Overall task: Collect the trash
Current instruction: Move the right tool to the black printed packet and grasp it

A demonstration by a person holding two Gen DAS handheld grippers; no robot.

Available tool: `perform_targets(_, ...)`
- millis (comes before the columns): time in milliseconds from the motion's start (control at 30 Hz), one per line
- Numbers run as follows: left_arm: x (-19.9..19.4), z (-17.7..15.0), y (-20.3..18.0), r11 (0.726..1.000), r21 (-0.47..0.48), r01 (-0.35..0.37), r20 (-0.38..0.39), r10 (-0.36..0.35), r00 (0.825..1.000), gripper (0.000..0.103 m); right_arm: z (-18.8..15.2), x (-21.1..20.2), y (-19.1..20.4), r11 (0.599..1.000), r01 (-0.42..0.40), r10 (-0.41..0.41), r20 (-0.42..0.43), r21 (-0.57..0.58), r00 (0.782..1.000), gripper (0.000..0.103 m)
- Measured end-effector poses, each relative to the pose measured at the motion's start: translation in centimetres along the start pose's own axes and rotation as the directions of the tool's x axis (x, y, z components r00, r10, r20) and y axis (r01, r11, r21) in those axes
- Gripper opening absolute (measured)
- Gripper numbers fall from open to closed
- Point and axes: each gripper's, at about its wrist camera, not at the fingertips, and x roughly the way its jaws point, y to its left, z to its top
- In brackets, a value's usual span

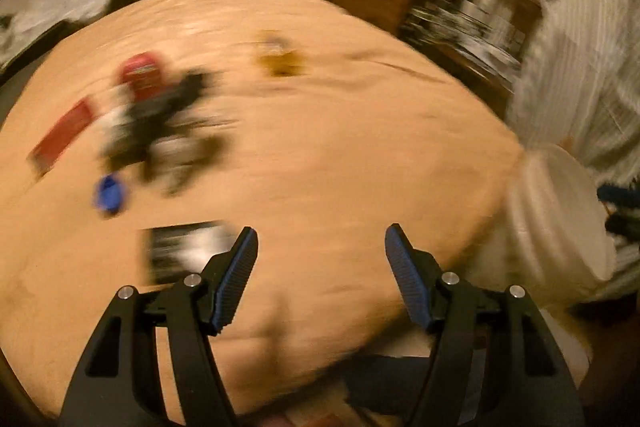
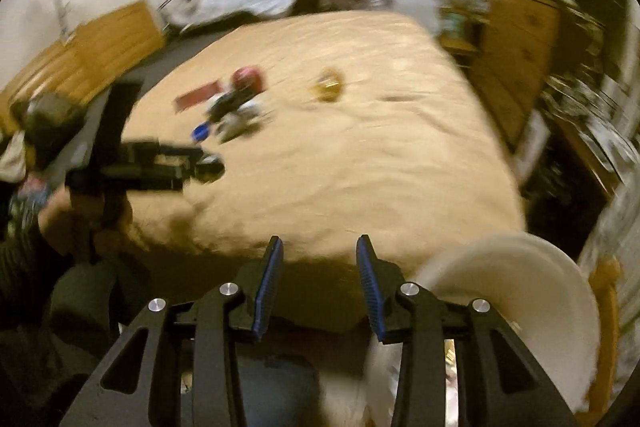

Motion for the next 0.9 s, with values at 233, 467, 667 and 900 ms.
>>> perform_targets(233, -1.9, -1.9, 12.2, 0.985, -0.137, -0.109, -0.015, 0.108, 0.994, 0.063, 4.3, 9.1, 10.0, 0.962, -0.150, 0.122, -0.135, -0.228, 0.983, 0.057)
perform_targets(467, -0.3, -3.0, 18.7, 0.979, -0.134, -0.154, -0.067, 0.146, 0.987, 0.063, 7.8, 17.6, 17.8, 0.877, -0.243, 0.162, -0.220, -0.415, 0.962, 0.057)
perform_targets(667, 1.1, -2.7, 19.8, 0.991, -0.067, -0.117, -0.083, 0.111, 0.990, 0.063, 9.5, 23.0, 20.7, 0.798, -0.280, 0.159, -0.262, -0.533, 0.952, 0.068)
perform_targets(900, 3.2, -1.4, 18.6, 0.997, 0.028, -0.069, -0.077, 0.071, 0.995, 0.063, 10.2, 26.9, 20.7, 0.797, -0.268, 0.124, -0.288, -0.541, 0.950, 0.055)
